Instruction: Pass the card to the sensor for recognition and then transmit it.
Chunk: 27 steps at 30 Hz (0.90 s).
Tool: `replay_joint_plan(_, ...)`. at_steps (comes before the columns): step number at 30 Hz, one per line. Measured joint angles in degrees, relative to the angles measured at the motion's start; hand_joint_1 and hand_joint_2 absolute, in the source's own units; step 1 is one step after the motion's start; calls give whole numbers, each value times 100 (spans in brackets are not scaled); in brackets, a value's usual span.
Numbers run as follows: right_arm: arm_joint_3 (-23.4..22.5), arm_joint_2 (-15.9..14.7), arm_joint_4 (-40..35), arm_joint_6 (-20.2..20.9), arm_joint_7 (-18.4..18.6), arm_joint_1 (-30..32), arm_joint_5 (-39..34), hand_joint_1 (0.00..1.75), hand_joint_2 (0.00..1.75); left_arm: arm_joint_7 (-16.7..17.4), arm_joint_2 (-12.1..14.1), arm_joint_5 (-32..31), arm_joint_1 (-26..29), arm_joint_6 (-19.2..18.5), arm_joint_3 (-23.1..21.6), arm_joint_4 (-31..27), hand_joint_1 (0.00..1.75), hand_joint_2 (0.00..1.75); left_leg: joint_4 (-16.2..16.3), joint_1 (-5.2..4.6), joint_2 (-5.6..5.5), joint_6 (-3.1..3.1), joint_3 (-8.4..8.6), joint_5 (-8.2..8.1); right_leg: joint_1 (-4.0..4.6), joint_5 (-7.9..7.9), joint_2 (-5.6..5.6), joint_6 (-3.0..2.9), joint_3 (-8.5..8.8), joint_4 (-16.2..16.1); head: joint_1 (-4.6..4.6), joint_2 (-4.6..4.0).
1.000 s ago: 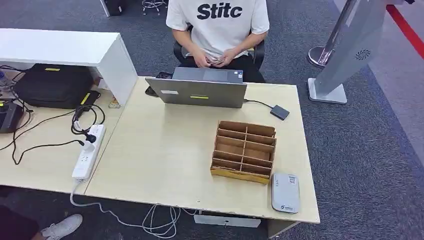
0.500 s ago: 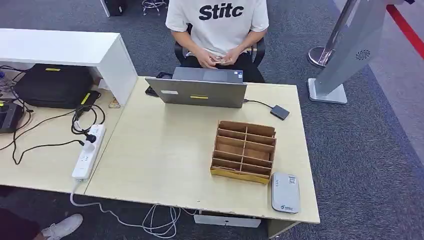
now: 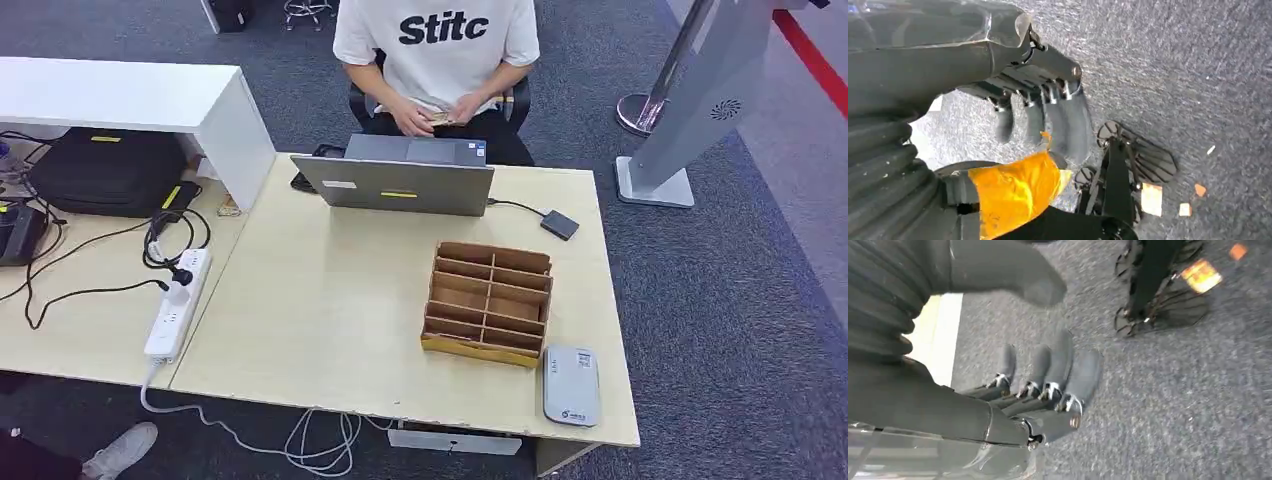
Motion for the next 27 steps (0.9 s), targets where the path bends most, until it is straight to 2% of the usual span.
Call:
replay_joint_plan(4,70,0,0,-164,57,5,9,0,175,103,2,-49,1,-2,-50,0,0,175,0,0,0,0,0,0,0,0,0,0,0,0,0,0)
replay_joint_plan(18,136,0,24,-191,94,4,109,0,175,168,7,-208,5,-131,-155,0,0,175,0,1,0,0,0,0,0,0,0,0,0,0,0,0)
replay_joint_plan(19,136,0,24,-182,94,3,109,79,175,168,7,-210,5,-138,-162,0,58,175,0,0,0,0,0,0,0,0,0,0,0,0,0,0)
replay_joint_plan(20,136,0,24,-171,94,3,109,141,175,168,7,-219,5,-140,-166,0,175,175,0,0,0,0,0,0,0,0,0,0,0,0,0,0)
replay_joint_plan(24,136,0,24,-97,92,3,107,140,175,166,7,-223,6,-127,-183,0,175,175,0,0,0,0,0,0,0,0,0,0,0,0,0,0)
replay_joint_plan(26,136,0,28,-88,92,4,107,140,175,160,7,-223,7,-118,-184,0,161,175,0,0,0,0,0,0,0,0,0,0,0,0,0,0)
replay_joint_plan(27,136,0,31,-88,92,3,107,136,175,158,7,-223,7,-116,-186,0,161,175,0,0,0,0,0,0,0,0,0,0,0,0,0,0)
